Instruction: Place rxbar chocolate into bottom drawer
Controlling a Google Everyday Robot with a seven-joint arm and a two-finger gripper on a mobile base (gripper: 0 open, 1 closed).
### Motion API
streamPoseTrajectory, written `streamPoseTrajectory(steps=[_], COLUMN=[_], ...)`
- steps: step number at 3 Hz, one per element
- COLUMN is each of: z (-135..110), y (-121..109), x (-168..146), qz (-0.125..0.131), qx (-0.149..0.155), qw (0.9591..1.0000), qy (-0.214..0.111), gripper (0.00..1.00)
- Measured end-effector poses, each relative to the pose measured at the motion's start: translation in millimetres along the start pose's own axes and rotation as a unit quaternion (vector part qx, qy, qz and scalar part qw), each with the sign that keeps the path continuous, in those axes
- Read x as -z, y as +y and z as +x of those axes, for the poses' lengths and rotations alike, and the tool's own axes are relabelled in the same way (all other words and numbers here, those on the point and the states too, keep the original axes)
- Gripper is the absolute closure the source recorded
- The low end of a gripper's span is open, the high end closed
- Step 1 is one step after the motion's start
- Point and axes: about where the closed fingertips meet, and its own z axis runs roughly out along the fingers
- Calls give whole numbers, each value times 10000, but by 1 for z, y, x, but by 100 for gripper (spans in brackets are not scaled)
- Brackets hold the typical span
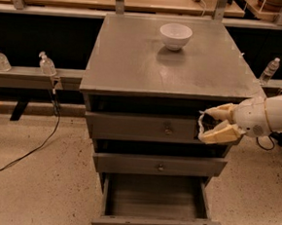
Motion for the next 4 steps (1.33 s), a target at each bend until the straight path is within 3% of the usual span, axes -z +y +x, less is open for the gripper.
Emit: streamPoseTrajectory(steps=[1,2,3,4], z=[33,89,150,215], y=[-1,11,26,53], x=[-24,-68,-115,-170], qz=[-67,-69,-60,-303], qx=[-407,-1073,-1585,-2173], qw=[9988,9883,9714,9513], qy=[-266,-1080,-1767,-2167], gripper=[100,100,100,100])
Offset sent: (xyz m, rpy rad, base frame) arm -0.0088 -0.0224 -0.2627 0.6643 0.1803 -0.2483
